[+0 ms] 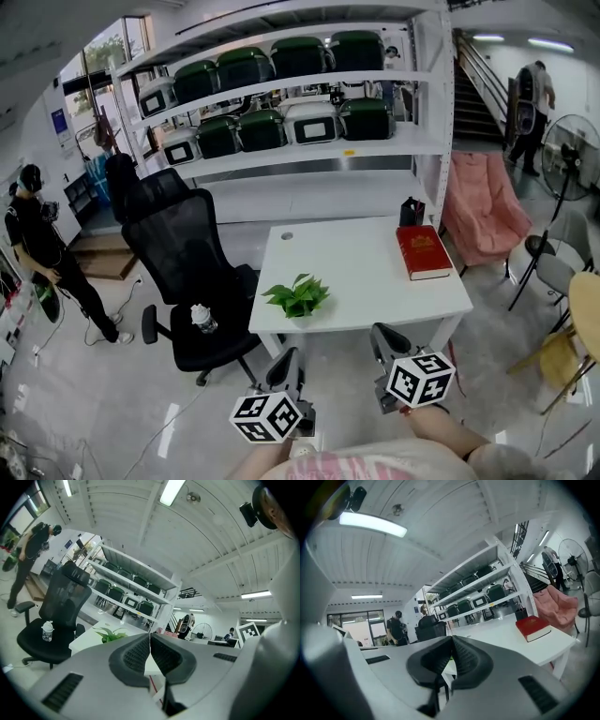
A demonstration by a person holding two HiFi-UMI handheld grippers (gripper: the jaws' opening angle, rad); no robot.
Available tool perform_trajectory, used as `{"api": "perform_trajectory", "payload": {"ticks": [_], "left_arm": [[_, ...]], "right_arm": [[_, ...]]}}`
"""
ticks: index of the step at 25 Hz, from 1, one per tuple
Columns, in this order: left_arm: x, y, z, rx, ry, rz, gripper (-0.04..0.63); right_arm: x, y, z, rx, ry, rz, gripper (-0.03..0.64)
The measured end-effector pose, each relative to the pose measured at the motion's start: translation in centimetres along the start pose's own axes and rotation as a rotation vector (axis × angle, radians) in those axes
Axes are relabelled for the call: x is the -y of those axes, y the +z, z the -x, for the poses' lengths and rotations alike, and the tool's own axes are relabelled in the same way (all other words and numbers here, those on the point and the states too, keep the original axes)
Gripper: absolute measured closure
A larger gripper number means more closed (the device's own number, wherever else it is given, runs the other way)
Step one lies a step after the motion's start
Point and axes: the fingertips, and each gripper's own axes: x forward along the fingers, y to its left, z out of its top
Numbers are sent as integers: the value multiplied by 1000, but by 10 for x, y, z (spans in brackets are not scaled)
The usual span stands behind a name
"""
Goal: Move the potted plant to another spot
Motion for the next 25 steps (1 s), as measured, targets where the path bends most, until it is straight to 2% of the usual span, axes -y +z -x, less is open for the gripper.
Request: {"api": "perform_trajectory", "payload": {"ticks": [6, 12, 25], "left_arm": [[22, -21, 12, -13, 13, -31, 571], [38, -36, 24, -9, 34, -15, 571], [63, -52, 35, -6, 39, -18, 571]], "right_arm": [[13, -11, 24, -38, -15, 56, 606], [25, -21, 46, -76, -21, 80, 606], [37, -31, 77, -95, -14, 79, 606]]}}
